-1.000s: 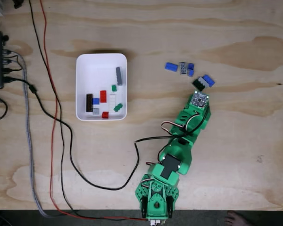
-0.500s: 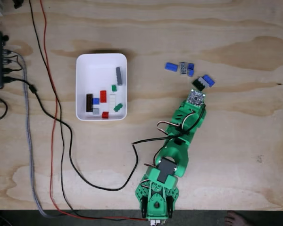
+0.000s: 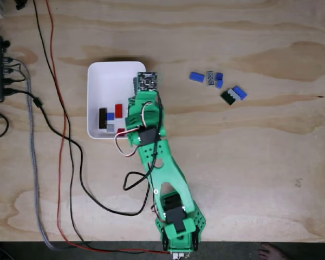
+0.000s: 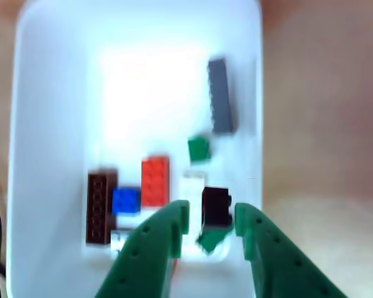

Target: Put all lego bricks in the bin.

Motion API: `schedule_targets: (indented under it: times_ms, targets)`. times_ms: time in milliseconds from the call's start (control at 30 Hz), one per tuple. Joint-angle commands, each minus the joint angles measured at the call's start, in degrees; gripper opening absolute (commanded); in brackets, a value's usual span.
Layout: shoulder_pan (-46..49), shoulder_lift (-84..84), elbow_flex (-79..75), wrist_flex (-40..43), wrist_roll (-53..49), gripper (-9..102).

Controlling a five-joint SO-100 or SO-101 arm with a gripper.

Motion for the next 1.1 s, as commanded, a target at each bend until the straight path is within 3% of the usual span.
schedule_targets:
  times_ms: [0,167,267,367,433,533,633,1067]
  targets:
    - [-4.7,-2.4,-3.3,2.5,4.9,21]
    - [3.7,3.6,-2.0,-5.3,11.1,27]
    - [17.9,10.8,0.5,-9.8,6.2,27]
    - [35.0,13.5,17.6,-24.4,-8.8,27]
    - [42.0,8.6,30.6,-40.3,-16.9,26]
    - [47.5,-3.6,41.1,-62.6,-22.9,24]
    - [48.6,-11.5,41.7,-72.0,-22.9,24]
    - [51.5,-25.5,30.4,-78.0,-22.4,22]
